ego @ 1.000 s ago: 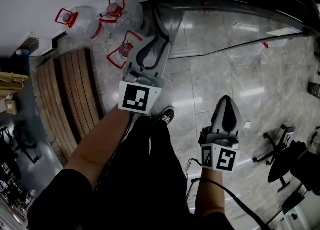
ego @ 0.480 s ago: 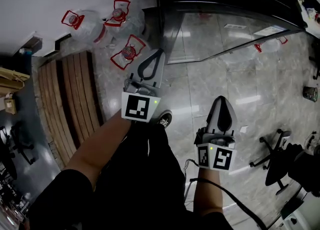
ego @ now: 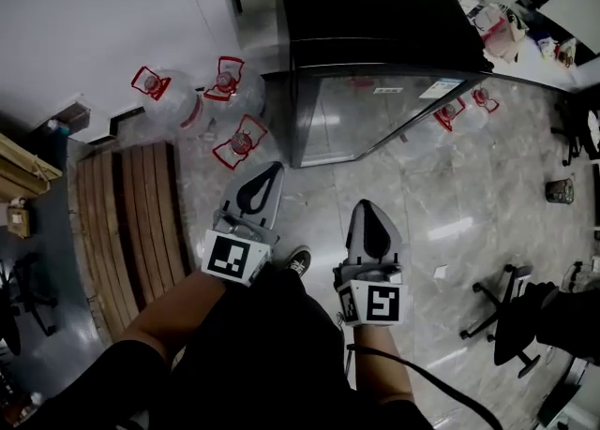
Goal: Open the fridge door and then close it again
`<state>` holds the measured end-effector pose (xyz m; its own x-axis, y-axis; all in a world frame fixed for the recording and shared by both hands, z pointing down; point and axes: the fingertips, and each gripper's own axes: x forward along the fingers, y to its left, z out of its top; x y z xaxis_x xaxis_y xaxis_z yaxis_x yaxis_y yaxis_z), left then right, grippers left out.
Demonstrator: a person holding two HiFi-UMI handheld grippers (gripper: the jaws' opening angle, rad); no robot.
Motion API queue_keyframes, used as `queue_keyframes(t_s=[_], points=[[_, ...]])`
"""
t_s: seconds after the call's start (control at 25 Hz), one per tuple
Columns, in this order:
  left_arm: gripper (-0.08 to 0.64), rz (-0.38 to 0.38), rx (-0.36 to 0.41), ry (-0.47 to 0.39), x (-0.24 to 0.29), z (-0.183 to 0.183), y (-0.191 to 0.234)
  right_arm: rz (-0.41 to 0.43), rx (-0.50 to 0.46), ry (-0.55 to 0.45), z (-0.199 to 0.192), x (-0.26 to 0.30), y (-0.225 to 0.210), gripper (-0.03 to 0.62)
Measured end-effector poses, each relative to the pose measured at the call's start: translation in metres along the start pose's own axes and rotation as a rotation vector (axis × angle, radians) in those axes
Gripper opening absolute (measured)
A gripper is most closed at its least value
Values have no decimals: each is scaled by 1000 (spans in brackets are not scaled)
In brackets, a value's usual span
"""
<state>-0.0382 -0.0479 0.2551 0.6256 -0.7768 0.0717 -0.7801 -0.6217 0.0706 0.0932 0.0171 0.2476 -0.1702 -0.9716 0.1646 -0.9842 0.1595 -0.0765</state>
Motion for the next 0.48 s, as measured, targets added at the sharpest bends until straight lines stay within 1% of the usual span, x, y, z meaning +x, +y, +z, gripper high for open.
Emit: queue_keyframes(t_s=[0.16,0.28,0.36,0.48], points=[[6,-20,-11,16,-31,27,-18,25,-4,7,23,-22,20,15],[6,-57,-8,22,-49,42,-36,38,-20,6,40,-36,35,15],[6,-77,-19,23,-58,51,-48,46,-26,-3,50,-43,44,15],[6,-92,-29,25,-65,61,-54,71,-44,-15,62,-48,56,15]])
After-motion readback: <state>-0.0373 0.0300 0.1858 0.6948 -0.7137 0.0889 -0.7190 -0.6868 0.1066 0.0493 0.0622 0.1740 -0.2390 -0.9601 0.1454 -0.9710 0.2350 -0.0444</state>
